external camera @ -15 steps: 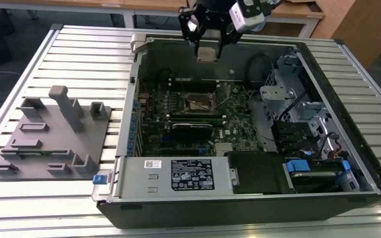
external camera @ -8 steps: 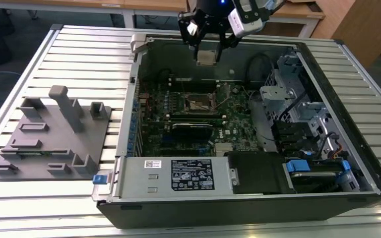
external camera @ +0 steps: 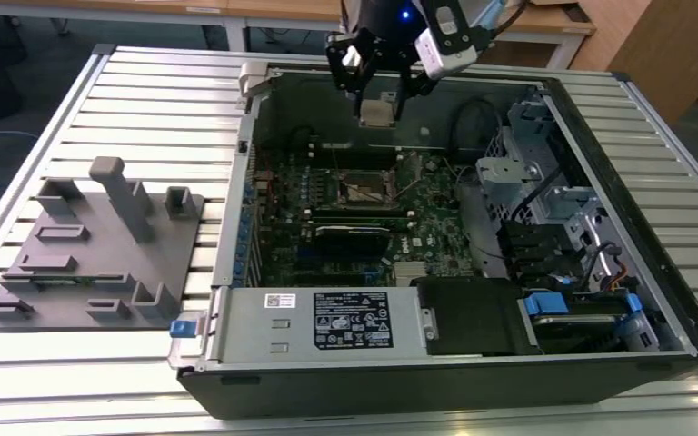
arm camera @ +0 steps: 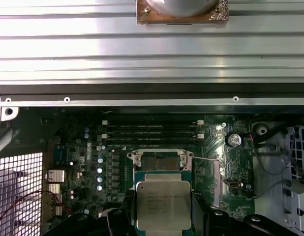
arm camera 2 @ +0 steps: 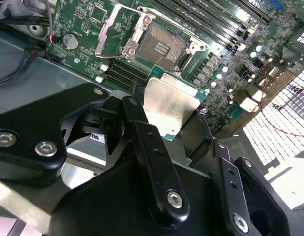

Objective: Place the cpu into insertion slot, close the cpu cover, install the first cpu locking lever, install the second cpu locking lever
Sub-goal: 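Place the cpu into insertion slot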

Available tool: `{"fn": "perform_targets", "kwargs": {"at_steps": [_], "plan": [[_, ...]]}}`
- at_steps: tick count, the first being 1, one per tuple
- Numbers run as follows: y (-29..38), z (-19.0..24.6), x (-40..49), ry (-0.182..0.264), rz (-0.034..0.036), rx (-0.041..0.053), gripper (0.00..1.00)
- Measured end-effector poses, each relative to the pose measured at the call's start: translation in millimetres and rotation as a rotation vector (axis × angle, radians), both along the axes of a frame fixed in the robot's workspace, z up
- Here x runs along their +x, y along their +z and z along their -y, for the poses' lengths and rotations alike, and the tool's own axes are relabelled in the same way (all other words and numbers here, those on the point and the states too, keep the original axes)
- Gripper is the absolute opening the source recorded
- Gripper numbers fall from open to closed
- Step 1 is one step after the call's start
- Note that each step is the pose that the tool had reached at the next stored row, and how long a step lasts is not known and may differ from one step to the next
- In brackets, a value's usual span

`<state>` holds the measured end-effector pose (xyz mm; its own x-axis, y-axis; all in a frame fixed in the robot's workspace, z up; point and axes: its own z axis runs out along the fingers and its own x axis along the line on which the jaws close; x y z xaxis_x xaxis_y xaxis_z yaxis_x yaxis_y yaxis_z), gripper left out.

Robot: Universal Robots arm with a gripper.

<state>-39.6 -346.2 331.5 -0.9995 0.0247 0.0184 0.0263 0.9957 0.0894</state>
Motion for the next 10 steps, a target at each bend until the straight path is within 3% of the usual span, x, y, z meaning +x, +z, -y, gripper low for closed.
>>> {"fn": "perform_targets", "kwargs": {"at_steps": [10], "plan": [[-6.3,0.0,0.0,0.0,0.0,0.0,0.54]]}}
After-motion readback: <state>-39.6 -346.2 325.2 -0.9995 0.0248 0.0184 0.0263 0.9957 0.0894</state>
